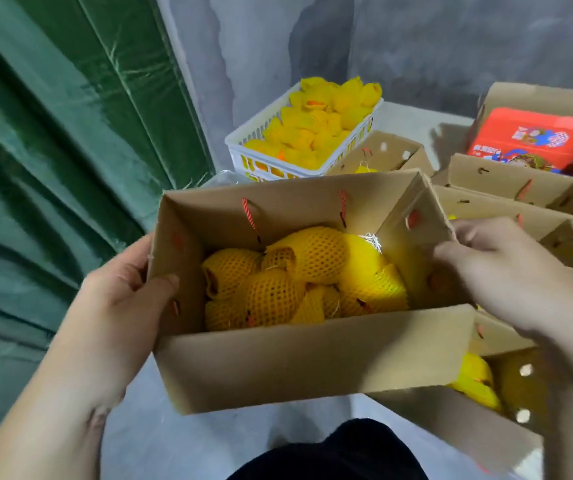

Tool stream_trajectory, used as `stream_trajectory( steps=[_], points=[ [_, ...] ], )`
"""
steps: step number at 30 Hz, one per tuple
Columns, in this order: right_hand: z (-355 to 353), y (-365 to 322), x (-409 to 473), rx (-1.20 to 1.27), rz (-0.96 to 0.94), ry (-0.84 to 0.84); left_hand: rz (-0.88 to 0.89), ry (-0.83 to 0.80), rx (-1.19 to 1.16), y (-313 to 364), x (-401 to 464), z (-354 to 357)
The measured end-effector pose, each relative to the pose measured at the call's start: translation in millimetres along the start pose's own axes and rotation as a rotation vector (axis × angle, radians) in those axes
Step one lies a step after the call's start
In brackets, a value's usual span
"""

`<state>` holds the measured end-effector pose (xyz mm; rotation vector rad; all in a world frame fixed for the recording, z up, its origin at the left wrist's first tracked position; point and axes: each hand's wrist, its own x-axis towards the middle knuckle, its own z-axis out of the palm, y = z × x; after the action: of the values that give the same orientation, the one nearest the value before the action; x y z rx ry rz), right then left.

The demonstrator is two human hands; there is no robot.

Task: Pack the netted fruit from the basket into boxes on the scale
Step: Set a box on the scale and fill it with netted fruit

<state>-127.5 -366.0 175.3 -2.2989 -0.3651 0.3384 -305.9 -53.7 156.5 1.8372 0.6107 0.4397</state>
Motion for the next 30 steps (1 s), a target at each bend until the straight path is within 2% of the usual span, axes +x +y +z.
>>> stream_trajectory(
  steps=[4,8,16,19,21,24,27,30],
  points=[
    [31,-28,43,0.012,0.003,-0.023,-0.018,0.033,-0.001,-6,50,-30],
    [53,-51,101,0.084,0.011,-0.041,-0.029,-0.020,0.035,-15,113,-41],
    [102,-71,223,0.077,0.164,-0.071,-0.054,-0.080,0.015,-35,260,-41],
    [127,-72,243,0.161,0.268,-0.095,-0.082,-0.076,0.020,-50,311,-33],
    [146,-70,249,0.166,0.331,-0.067,-0.135,-0.063,0.030,-65,342,-28],
    [173,-75,255,0.249,0.359,-0.021,-0.153,-0.127,0.104,-88,385,-23],
    [200,-90,261,0.400,0.394,0.142,-0.186,-0.186,0.059,-109,427,-18],
    [226,-111,266,0.326,0.408,0.306,-0.152,-0.342,0.067,-123,460,-18]
  ],
)
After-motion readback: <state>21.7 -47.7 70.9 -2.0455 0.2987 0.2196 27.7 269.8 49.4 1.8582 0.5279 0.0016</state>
